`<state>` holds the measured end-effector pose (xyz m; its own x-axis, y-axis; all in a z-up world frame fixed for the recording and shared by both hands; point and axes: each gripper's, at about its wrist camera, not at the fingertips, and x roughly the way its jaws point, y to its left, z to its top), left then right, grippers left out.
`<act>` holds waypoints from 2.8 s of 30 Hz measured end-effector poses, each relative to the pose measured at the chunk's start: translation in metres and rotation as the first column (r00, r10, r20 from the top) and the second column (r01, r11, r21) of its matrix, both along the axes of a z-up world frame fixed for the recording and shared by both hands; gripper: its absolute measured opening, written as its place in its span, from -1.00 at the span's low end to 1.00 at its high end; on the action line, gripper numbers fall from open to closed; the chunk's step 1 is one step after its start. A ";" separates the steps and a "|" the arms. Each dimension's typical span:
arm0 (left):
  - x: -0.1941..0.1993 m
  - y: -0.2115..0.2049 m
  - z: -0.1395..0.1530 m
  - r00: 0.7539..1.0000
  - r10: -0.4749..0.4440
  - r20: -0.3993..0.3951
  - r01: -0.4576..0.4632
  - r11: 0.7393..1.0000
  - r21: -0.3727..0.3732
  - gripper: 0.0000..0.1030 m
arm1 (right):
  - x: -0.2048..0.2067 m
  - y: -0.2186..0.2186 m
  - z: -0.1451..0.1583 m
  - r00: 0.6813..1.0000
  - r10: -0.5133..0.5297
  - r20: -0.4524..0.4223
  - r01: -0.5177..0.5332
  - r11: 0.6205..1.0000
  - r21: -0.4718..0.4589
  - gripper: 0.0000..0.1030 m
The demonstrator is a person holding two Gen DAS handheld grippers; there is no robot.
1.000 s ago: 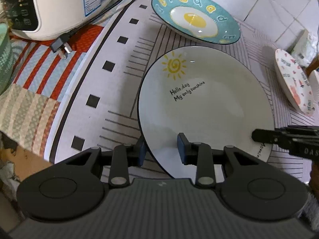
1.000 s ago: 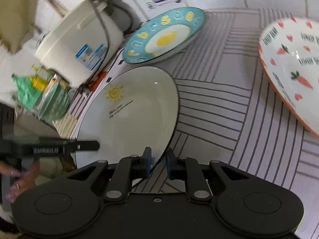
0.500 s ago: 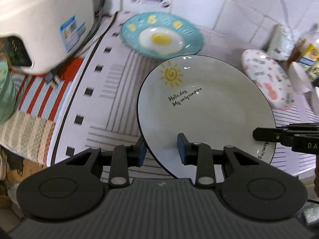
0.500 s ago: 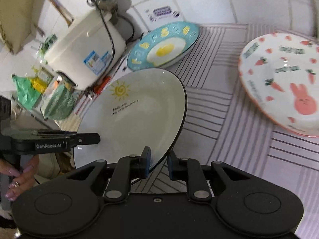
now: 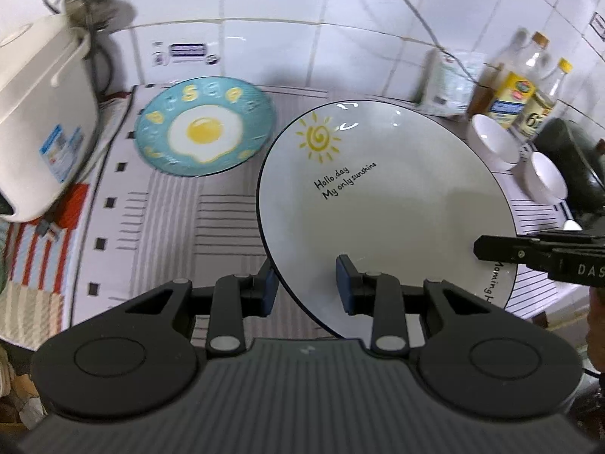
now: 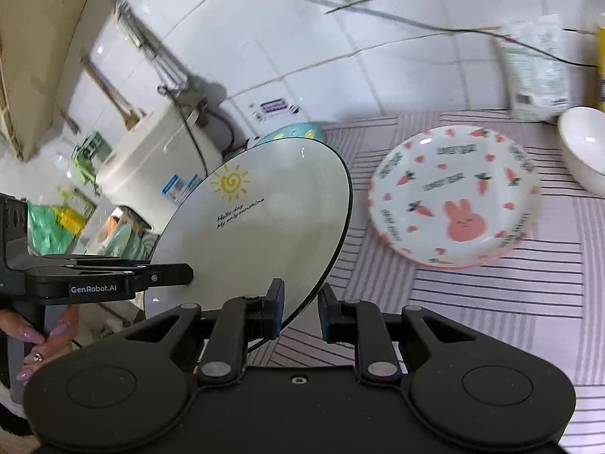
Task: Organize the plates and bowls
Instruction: 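Lift the sun plate with both grippers and carry it over the bunny plate, then lower the sun plate onto the bunny plate and open both grippers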
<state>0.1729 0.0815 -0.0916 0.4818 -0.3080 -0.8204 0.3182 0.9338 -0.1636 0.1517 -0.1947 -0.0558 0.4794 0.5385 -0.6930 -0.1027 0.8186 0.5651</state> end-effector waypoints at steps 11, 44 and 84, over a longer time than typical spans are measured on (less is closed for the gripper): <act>0.018 -0.059 -0.008 0.996 -0.078 0.031 0.077 0.997 0.032 -0.40 | -0.006 -0.058 -0.006 0.995 -0.104 0.006 0.104 0.994 0.019 -0.54; 0.112 -0.141 -0.092 0.988 -0.063 -0.144 0.076 0.993 0.089 -0.40 | 0.039 -0.082 -0.079 0.958 -0.285 -0.030 0.271 0.933 -0.239 -0.48; 0.082 -0.126 -0.038 0.997 -0.066 -0.031 0.069 0.992 0.107 -0.42 | 0.024 -0.033 -0.042 0.968 -0.178 0.177 0.244 0.835 -0.494 -0.11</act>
